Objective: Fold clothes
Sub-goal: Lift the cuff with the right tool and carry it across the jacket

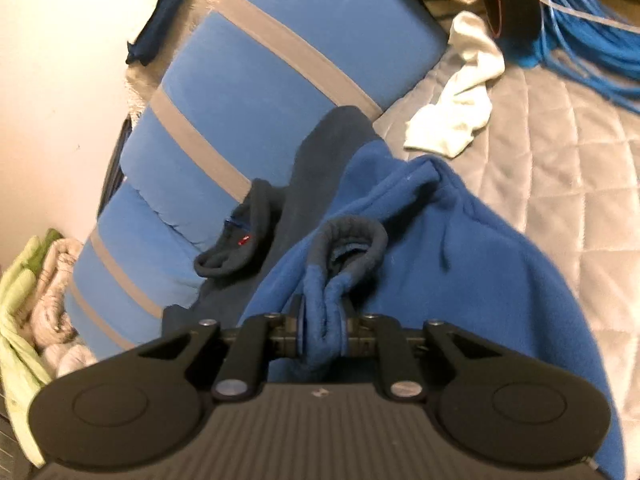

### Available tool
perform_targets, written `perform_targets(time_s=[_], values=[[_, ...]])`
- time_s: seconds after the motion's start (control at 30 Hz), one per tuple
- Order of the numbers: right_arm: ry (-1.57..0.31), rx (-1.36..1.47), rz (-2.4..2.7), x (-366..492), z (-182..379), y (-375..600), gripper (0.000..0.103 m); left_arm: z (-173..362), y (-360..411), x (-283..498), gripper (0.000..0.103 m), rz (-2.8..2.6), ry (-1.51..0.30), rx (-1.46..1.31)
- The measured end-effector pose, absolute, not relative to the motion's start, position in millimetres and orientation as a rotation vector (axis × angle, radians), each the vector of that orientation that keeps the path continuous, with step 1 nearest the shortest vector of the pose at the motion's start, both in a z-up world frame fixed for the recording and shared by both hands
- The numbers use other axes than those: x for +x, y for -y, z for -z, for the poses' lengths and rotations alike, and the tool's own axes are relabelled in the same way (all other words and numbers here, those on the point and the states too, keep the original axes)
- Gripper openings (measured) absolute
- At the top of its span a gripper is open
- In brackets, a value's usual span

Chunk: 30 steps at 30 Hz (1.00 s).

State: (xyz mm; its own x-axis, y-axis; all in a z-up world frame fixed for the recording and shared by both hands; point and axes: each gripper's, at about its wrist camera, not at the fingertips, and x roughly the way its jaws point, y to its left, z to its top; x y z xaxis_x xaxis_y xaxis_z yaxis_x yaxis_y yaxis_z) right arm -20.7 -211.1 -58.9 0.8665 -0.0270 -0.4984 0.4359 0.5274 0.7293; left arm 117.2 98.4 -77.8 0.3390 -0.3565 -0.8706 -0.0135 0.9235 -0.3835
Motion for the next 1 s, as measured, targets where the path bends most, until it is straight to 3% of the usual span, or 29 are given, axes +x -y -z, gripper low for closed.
perform_targets(time_s=[0.57, 0.63, 0.7, 0.77, 1.0], values=[[-0.573, 0.869, 0.431, -25.5, 72.9, 202.6, 0.017, 78.3, -105.6, 118.4, 0.076, 0.238, -1.212, -0.356], [-0.579, 0.844, 0.437, -24.1, 72.4, 201.2, 0.027, 78.4, -106.2, 118.2, 0.076, 0.238, -1.212, -0.358], [-0.608, 0.786, 0.456, -22.8, 69.7, 201.4, 0.064, 78.2, -105.9, 117.9, 0.076, 0.238, -1.212, -0.357], [-0.597, 0.766, 0.464, -29.9, 63.6, 207.6, 0.088, 78.0, -106.2, 117.5, 0.076, 0.239, -1.211, -0.357], [-0.664, 0.715, 0.435, -57.3, 40.9, 237.3, 0.098, 76.9, -107.9, 113.8, 0.076, 0.251, -1.202, -0.381]])
